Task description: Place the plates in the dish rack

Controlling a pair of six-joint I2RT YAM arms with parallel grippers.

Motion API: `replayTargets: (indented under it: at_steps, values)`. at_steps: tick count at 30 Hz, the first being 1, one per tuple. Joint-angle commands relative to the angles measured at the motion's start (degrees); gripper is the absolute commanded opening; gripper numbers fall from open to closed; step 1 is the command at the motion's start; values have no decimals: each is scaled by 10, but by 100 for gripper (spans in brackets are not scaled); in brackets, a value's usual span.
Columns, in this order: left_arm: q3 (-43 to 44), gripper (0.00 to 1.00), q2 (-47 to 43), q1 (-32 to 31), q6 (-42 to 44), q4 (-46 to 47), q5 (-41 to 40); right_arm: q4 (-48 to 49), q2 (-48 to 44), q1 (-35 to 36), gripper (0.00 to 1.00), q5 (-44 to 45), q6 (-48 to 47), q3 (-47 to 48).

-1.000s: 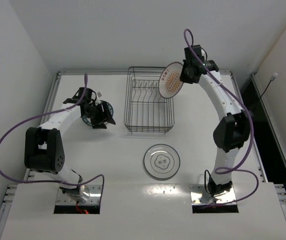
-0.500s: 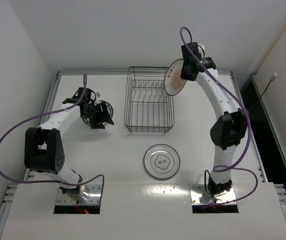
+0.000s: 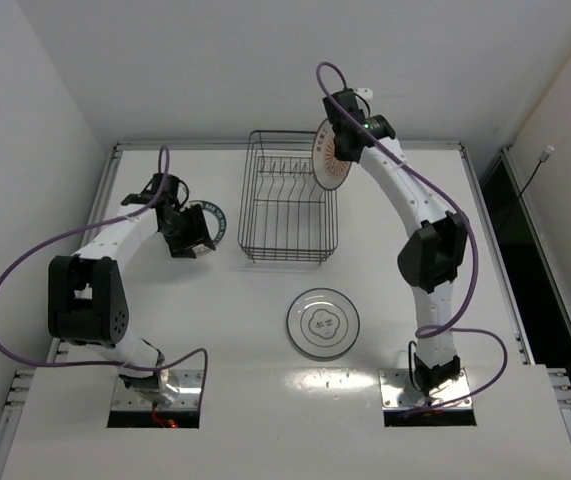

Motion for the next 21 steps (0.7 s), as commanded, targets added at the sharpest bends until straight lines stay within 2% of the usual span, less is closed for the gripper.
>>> replayTargets:
  at_steps: [1, 15, 21]
  values:
    - [27, 52, -23, 14, 0, -24, -56, -35, 18, 18, 0, 34, 25, 27]
    - [27, 52, -28, 14, -5, -24, -61, -73, -1, 7, 0, 52, 59, 84]
    - [27, 52, -34, 14, -5, -29, -61, -84, 34, 7, 0, 38, 64, 116]
